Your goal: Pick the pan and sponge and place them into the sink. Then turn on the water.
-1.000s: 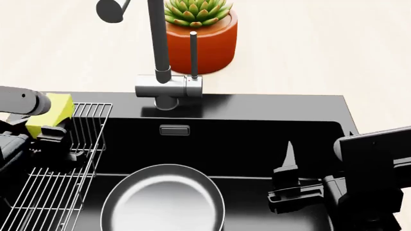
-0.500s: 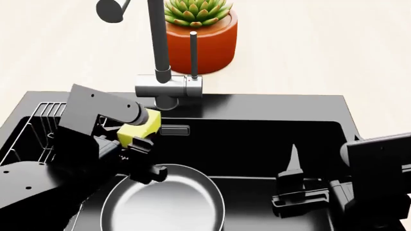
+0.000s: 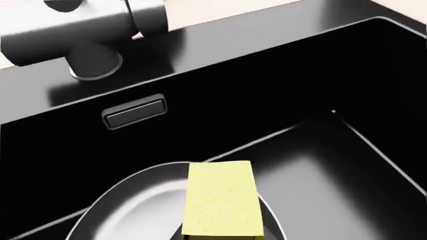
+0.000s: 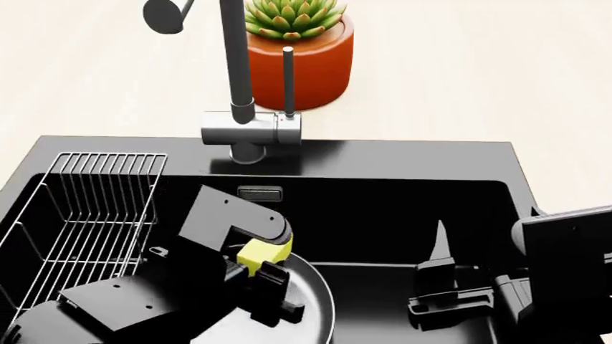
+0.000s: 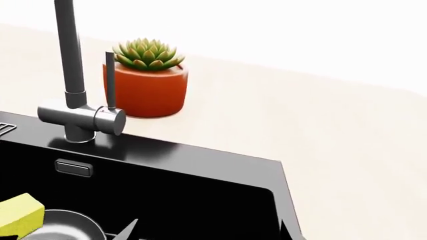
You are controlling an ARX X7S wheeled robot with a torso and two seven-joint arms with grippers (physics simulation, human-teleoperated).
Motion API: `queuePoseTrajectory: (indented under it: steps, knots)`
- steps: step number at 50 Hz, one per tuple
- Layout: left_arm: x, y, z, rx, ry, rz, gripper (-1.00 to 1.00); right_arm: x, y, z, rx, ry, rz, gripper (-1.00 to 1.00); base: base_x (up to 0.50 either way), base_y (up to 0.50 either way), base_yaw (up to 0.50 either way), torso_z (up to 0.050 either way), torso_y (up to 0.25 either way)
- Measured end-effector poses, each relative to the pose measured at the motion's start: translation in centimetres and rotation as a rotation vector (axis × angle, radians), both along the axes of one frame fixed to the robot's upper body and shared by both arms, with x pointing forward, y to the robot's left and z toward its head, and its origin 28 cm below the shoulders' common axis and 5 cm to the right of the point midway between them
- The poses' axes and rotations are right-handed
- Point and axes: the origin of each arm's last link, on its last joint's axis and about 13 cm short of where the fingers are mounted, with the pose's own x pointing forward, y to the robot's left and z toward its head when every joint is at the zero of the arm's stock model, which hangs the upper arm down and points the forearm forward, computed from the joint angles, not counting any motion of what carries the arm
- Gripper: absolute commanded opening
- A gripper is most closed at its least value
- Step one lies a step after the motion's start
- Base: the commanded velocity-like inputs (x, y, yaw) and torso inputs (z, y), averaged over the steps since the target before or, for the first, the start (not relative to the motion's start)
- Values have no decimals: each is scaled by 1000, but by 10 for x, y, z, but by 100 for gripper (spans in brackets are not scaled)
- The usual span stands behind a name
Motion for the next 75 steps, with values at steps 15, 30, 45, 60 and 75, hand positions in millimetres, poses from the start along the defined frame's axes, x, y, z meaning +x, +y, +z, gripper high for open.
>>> queuePoseTrajectory:
  steps: [15, 30, 45, 60, 75]
  knots:
    - [4, -5, -32, 25, 68, -2, -100, -1, -1, -5, 6, 9, 0, 100, 0, 0, 0, 0, 0]
    - [8, -11, -53, 48, 113, -9, -100, -2, -2, -10, 12, 22, 3, 100, 0, 0, 0, 0, 0]
    - [9, -12, -57, 59, 124, -1, 100, -2, -1, -14, 17, 31, 7, 100, 0, 0, 0, 0, 0]
    - [8, -3, -29, 29, 44, 33, 100, 2, 2, -16, 26, 29, 16, 100, 0, 0, 0, 0, 0]
    - [-3, 26, 17, -55, -155, 115, 100, 17, 13, -9, 54, -18, 27, 100, 0, 0, 0, 0, 0]
